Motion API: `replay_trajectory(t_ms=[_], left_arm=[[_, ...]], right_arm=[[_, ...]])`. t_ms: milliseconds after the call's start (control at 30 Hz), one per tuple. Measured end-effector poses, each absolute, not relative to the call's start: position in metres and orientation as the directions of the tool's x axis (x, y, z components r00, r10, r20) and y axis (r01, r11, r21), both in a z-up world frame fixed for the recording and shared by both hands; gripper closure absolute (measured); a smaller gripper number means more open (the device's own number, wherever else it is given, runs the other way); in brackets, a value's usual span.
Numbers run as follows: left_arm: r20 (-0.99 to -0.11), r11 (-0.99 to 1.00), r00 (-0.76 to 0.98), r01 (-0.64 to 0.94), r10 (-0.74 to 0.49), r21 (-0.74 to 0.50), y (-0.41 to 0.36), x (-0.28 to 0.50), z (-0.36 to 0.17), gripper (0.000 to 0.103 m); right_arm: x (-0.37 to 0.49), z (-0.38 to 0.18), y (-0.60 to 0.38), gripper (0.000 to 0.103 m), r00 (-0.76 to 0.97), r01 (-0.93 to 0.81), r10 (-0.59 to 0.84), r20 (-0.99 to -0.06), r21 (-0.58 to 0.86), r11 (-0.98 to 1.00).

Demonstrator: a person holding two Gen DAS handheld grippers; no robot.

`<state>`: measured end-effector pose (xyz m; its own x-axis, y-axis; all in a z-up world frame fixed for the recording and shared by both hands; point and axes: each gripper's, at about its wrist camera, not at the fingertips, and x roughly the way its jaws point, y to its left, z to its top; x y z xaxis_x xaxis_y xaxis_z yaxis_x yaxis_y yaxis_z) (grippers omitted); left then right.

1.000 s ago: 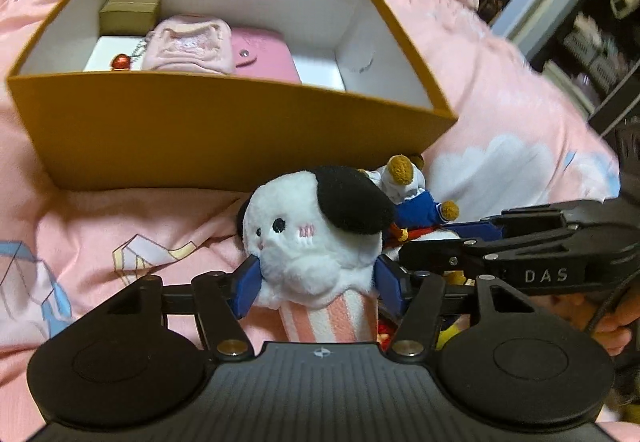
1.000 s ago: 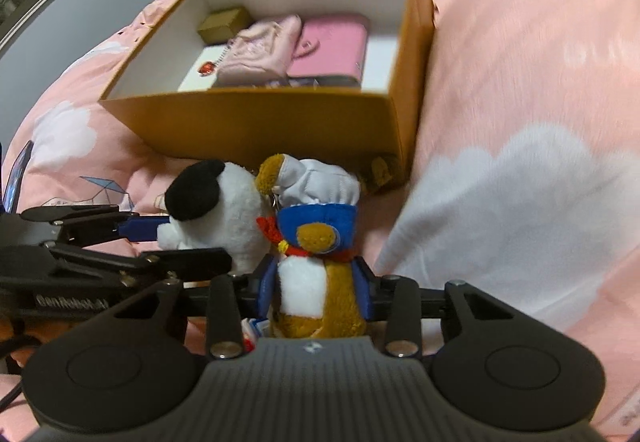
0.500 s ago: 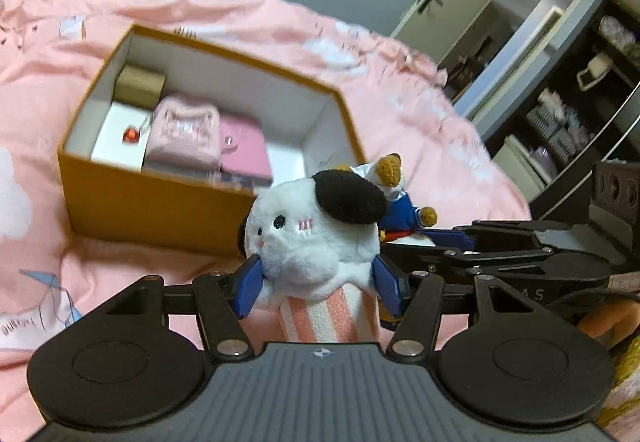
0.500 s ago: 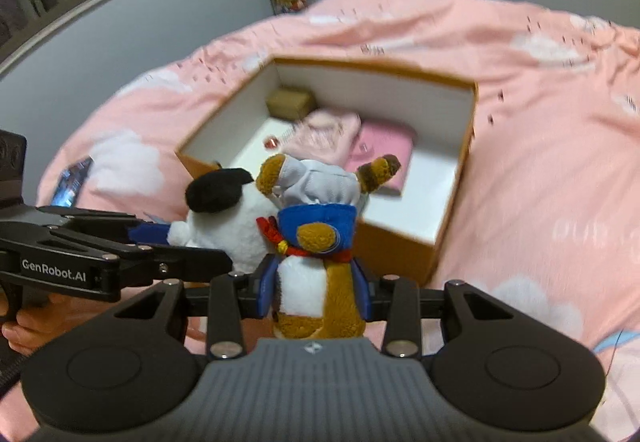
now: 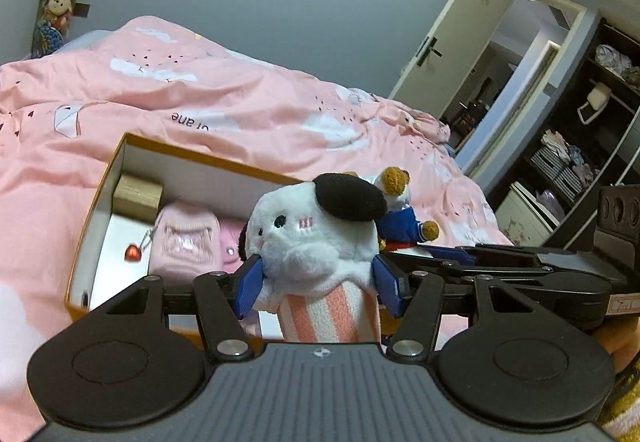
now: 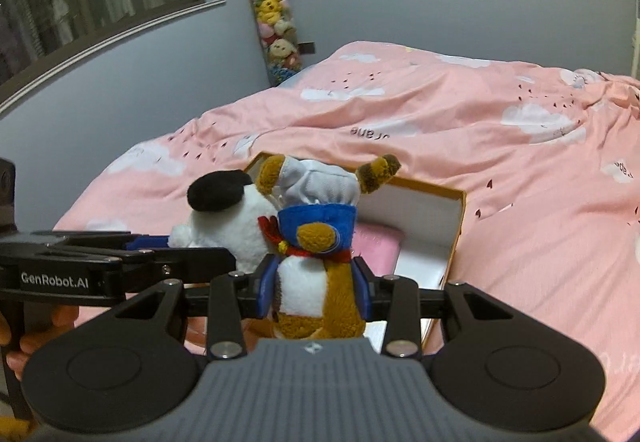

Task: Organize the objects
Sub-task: 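Lift and carry both plush toys over the orange box, then lower the duck plush into the orange box and open the right tool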

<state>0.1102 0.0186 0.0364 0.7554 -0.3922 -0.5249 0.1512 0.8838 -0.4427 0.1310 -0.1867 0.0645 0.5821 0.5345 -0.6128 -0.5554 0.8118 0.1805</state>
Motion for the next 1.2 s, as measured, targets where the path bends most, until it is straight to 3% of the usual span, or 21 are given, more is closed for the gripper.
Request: replay_trajectory(t_ms=[233, 733, 1067, 1200], left_arm=[[-0.571, 0.889, 0.736, 0.092, -0.364, -0.449, 0.031, 0.143, 0.013, 0.036], [-0.633, 0.861, 0.655, 0.054, -0.413, -0.505, 0.047, 0.188, -0.021, 0.036], [-0.668, 0.857, 0.611, 0.032, -0.424, -0.515, 0.05, 0.202, -0.035, 0.036], [-0.674, 0.858, 0.606, 0.028, -0.423, -0.513, 0.051, 0.203, -0.035, 0.036]], right_arm=[[0.171, 0.043, -0.179, 0.062, 0.579, -0.476, 0.457, -0.675, 0.175, 0.862], [0.223, -0.026, -0.148, 0.062, 0.408, -0.383, 0.305, -0.861, 0.142, 0.913], [0.223, -0.046, -0.125, 0.058, 0.378, -0.513, 0.208, -0.902, -0.016, 0.859], [0.224, -0.039, -0.13, 0.058, 0.351, -0.544, 0.232, -0.907, 0.004, 0.839]])
